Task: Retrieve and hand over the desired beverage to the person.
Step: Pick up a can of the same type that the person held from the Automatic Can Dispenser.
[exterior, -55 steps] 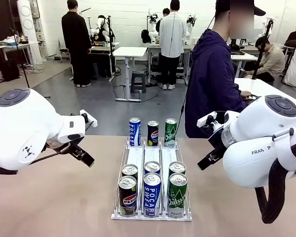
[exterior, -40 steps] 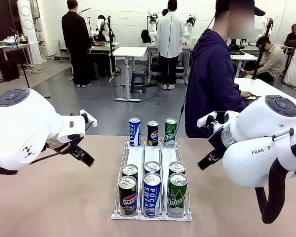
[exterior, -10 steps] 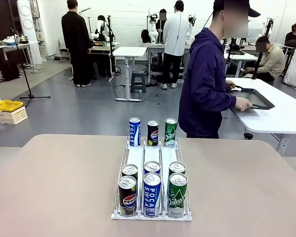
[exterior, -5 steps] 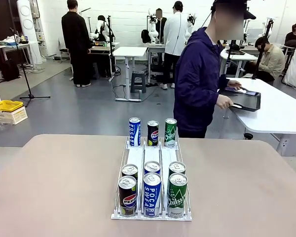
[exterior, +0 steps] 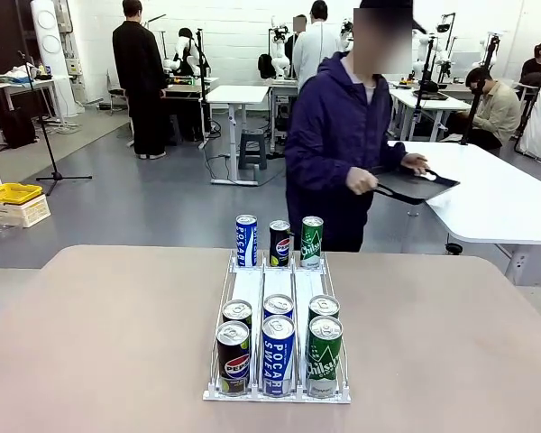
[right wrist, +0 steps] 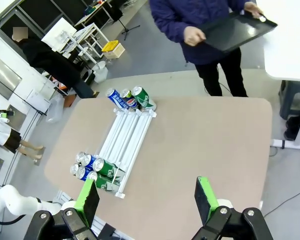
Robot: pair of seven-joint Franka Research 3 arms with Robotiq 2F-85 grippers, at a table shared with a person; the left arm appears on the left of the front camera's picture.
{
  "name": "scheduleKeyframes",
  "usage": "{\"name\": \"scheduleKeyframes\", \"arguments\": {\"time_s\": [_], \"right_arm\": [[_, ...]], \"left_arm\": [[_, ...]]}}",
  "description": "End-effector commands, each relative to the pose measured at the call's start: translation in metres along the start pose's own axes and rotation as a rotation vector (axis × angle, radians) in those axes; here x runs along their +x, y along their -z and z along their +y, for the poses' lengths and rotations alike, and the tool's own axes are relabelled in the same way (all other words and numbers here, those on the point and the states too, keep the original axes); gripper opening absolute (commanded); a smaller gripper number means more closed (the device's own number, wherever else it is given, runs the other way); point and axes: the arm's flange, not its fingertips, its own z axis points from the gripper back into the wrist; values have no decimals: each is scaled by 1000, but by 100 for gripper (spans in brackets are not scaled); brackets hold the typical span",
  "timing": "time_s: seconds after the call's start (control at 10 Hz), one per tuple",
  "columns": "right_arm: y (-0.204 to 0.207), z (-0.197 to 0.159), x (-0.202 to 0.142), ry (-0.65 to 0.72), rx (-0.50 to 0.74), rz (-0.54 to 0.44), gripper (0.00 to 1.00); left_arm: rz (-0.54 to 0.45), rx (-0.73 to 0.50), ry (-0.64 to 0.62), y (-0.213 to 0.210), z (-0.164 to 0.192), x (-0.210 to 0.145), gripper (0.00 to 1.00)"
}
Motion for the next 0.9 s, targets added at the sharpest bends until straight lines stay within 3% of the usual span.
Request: {"name": "scheduleKeyframes", "arguments": {"time_s": [0.0, 0.8], "right_arm": [[1, -1, 3, -14, 24, -8, 100], [1, -1, 3, -14, 24, -8, 100]], "left_arm": [[1, -11, 14, -2, 1, 2, 100], [1, -11, 14, -2, 1, 2, 100]]}}
